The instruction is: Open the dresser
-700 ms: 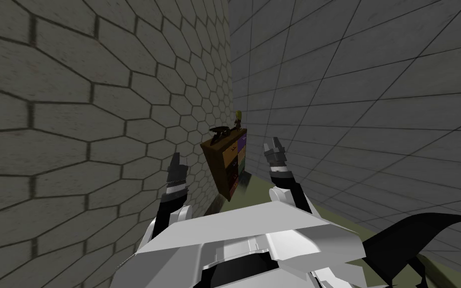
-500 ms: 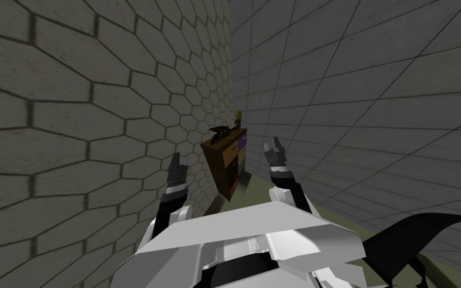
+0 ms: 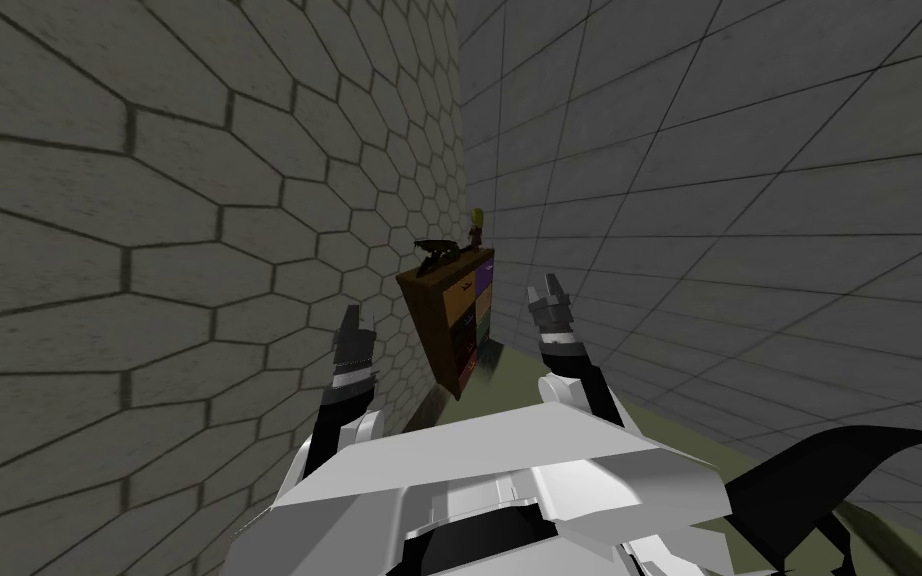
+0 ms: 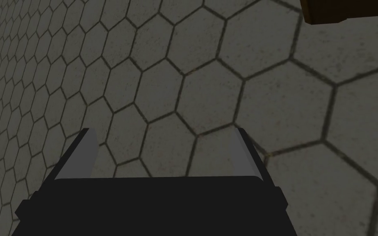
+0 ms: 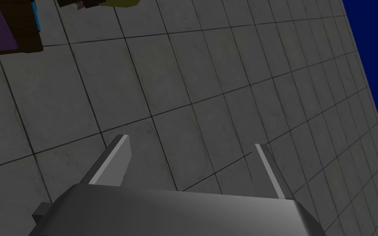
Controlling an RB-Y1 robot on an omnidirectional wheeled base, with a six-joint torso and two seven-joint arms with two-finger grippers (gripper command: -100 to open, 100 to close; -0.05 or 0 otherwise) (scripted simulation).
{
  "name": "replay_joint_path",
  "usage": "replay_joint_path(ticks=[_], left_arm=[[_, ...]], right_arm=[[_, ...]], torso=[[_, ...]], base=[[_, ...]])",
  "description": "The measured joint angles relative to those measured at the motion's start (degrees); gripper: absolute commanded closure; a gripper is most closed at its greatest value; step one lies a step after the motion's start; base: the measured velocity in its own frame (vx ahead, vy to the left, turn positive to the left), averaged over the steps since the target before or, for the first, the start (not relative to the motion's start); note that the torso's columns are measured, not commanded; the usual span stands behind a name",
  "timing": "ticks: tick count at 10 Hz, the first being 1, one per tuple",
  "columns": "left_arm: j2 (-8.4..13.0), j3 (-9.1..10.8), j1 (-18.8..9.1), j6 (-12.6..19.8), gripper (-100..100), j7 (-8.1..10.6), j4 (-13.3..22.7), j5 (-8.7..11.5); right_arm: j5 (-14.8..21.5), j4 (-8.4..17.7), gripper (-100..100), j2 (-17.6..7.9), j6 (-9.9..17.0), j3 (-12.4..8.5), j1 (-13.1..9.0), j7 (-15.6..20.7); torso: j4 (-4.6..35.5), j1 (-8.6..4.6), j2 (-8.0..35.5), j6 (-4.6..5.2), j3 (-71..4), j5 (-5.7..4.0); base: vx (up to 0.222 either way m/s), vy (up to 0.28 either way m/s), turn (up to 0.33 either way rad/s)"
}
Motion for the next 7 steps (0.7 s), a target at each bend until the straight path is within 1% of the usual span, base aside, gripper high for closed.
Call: replay_joint_path(ticks=[2, 3, 4, 6, 7], left_arm=[[0.0, 0.0, 0.0, 0.0, 0, 0.0, 0.0, 0.0], [0.0, 0.0, 0.0, 0.0, 0, 0.0, 0.0, 0.0], [0.0, 0.0, 0.0, 0.0, 0, 0.0, 0.0, 0.0], [0.0, 0.0, 0.0, 0.0, 0, 0.0, 0.0, 0.0], [0.0, 0.0, 0.0, 0.0, 0, 0.0, 0.0, 0.0]], right_arm=[[0.0, 0.0, 0, 0.0, 0.0, 0.0, 0.0, 0.0], [0.0, 0.0, -100, 0.0, 0.0, 0.0, 0.0, 0.0], [0.4, 0.5, -100, -1.4, -0.2, -0.2, -0.2, 0.9], [1.6, 1.4, -100, -3.8, -1.0, -0.2, -0.1, 3.9], [2.4, 2.1, -100, -4.7, -1.3, -0.2, -0.4, 5.6]], torso=[[8.5, 0.0, 8.5, 0.0, -16.9, 0.0], [12.7, 0.0, 12.7, 0.0, -25.4, 0.0], [14.6, -0.01, 14.6, -0.01, -29.3, 0.0], [15.3, 0.01, 15.2, 0.0, -30.7, 0.0], [15.3, -0.01, 15.3, 0.0, -30.8, 0.0]], base=[[0.0, 0.0, 0.0], [0.015, 0.0, 0.03], [0.022, -0.001, 0.031], [0.028, -0.004, 0.044], [0.022, -0.004, 0.014]])
